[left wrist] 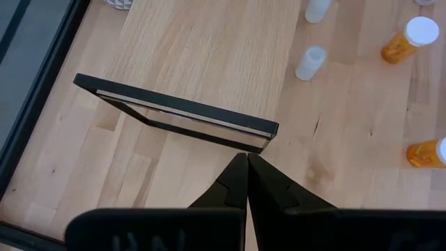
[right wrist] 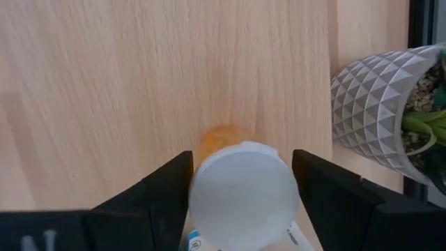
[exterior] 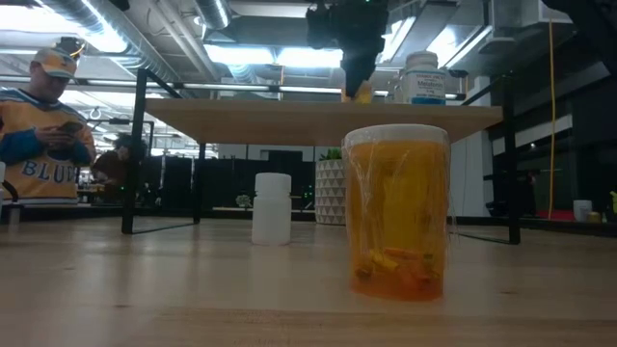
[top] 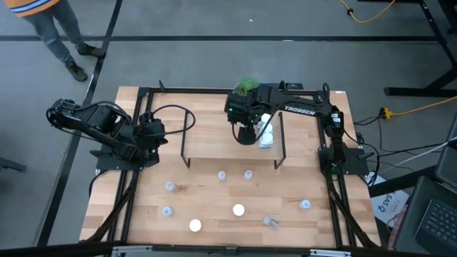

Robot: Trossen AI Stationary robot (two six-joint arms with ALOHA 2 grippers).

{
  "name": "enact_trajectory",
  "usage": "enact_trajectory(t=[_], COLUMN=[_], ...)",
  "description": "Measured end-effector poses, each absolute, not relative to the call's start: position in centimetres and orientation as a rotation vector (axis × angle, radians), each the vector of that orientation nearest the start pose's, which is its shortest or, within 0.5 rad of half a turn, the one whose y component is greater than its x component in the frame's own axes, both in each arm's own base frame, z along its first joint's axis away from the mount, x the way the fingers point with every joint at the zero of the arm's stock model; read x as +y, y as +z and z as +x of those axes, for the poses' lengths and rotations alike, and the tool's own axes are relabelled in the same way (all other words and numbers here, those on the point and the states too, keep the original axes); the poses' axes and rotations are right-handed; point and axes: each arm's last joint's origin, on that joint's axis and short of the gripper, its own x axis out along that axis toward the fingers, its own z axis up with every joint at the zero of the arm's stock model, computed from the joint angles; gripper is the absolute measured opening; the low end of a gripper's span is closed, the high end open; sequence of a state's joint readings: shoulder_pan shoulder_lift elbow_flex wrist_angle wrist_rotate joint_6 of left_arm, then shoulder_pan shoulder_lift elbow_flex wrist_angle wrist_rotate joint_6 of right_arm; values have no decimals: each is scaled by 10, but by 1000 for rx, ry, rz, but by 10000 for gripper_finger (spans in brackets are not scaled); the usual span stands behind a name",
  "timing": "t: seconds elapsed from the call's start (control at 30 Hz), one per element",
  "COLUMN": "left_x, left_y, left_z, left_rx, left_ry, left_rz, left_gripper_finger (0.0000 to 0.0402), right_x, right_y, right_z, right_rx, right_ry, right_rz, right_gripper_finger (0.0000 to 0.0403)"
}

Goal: Pick and place medicine bottles onto shelf by color
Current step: Put the bottom right orange pill bottle on the shelf, then put the top orange pill bottle on the shelf aligned with the other orange pill bottle

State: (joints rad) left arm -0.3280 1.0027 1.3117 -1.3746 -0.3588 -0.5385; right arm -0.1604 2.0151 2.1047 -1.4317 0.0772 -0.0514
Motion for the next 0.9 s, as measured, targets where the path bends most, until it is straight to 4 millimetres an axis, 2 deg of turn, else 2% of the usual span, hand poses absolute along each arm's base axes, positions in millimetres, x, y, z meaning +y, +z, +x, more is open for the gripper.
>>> enact_trajectory(t=[0.13,0.27,0.37,0.43,0.5,0.6,0.73,0.9], left_x=[-35,-35,-35,-35,-35,-35,-35,-35], left_y=[375,375,375,375,375,375,375,375], left_z=[135,135,135,135,135,135,135,135], left_rx=[955,955,955,955,955,955,955,955], left_ry=[292,292,292,293,292,293,293,292], left_rz=[-134,-134,-134,-135,-135,-135,-135,-135], left_gripper_finger=[0,0,0,0,0,0,0,0], right_x=[-65,-63,-54,-42,-24,15,82,153], right_y=[345,376,396,404,412,418,421,410], right_z=[388,384,377,370,363,358,354,351], right_rx=[1294,1190,1137,1096,1091,1099,1065,965], right_ry=[-183,-203,-164,-90,-2,132,297,322], right_rz=[26,52,129,204,265,276,201,43], right_gripper_finger=[246,245,245,245,245,245,245,245])
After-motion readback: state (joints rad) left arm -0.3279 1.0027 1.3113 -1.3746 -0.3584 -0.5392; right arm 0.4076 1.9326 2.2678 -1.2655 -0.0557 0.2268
